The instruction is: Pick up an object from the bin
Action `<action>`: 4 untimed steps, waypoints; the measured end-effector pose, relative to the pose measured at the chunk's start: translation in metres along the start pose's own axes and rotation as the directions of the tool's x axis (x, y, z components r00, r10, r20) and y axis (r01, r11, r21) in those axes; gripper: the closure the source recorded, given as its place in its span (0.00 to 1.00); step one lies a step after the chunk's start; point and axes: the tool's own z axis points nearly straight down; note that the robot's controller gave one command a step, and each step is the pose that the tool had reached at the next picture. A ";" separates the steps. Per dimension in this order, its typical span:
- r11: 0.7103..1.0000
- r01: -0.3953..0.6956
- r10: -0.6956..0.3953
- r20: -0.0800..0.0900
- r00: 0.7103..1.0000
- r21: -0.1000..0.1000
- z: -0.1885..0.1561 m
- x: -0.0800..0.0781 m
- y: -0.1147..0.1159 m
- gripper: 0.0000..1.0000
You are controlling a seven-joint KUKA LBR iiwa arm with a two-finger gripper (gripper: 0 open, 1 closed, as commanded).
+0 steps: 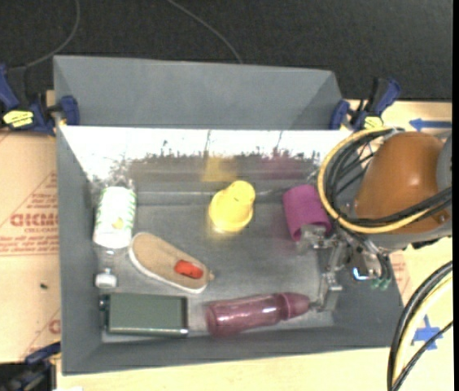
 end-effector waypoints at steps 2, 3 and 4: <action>0.998 -0.058 0.058 -0.002 0.998 -0.002 0.087 0.008 0.066 0.00; 1.000 -0.028 0.028 0.008 1.000 0.002 0.074 0.012 0.042 1.00; 1.000 -0.026 0.026 0.008 1.000 0.002 0.074 0.012 0.042 1.00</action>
Offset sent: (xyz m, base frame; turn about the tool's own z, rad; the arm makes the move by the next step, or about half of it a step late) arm -0.0082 0.0636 -0.0835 0.0624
